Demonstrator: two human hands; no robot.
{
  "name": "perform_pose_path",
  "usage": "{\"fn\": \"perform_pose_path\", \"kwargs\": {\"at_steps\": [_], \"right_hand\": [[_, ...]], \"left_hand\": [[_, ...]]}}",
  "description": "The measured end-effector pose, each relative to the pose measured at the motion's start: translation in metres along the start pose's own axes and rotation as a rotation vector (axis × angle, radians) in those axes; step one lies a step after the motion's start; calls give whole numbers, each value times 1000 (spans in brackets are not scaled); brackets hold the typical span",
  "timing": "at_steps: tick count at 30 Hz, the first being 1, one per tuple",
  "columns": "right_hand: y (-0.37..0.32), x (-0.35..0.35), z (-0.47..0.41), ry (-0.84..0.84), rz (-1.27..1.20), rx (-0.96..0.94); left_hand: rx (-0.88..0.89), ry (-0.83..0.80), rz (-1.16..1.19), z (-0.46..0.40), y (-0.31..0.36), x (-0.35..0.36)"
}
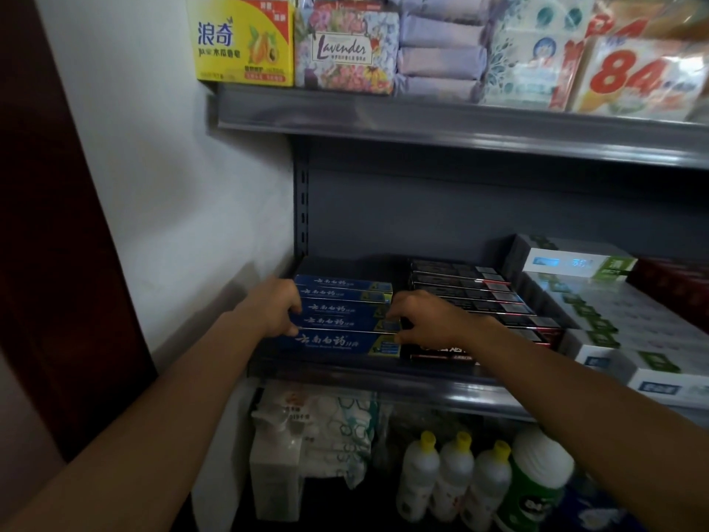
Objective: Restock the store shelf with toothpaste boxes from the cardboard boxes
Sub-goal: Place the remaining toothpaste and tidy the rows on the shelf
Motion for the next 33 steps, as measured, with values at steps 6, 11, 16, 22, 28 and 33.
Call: {"fn": "perform_pose_path", "kwargs": {"at_steps": [6, 11, 16, 22, 28, 33], "right_hand": [[1, 2, -2, -14, -7, 4], [14, -13, -12, -14, -18, 31], [30, -18, -38, -17, 8, 86], [32, -5, -54, -84, 51, 103], [36, 7, -52, -130, 72, 79], [47, 8, -46, -100, 56, 93]], "left_hand": [[-3, -25, 20, 0, 0, -3], [-36, 100, 74, -14, -13, -24], [-117, 145, 100, -23, -9, -32], [-164, 104, 94, -34, -19, -14], [-126, 143, 160, -43, -17, -12], [-69, 132, 174, -48, -15, -7]]}}
Point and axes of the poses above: each hand's wrist, its own z-axis away from the middle knuckle, its own x-axis out of the palm, y = z × x, the point moved 4 cm from there along -z, towards the middle knuckle, and after that the axes turned 10 degrees about z, right-handed, at the moved point
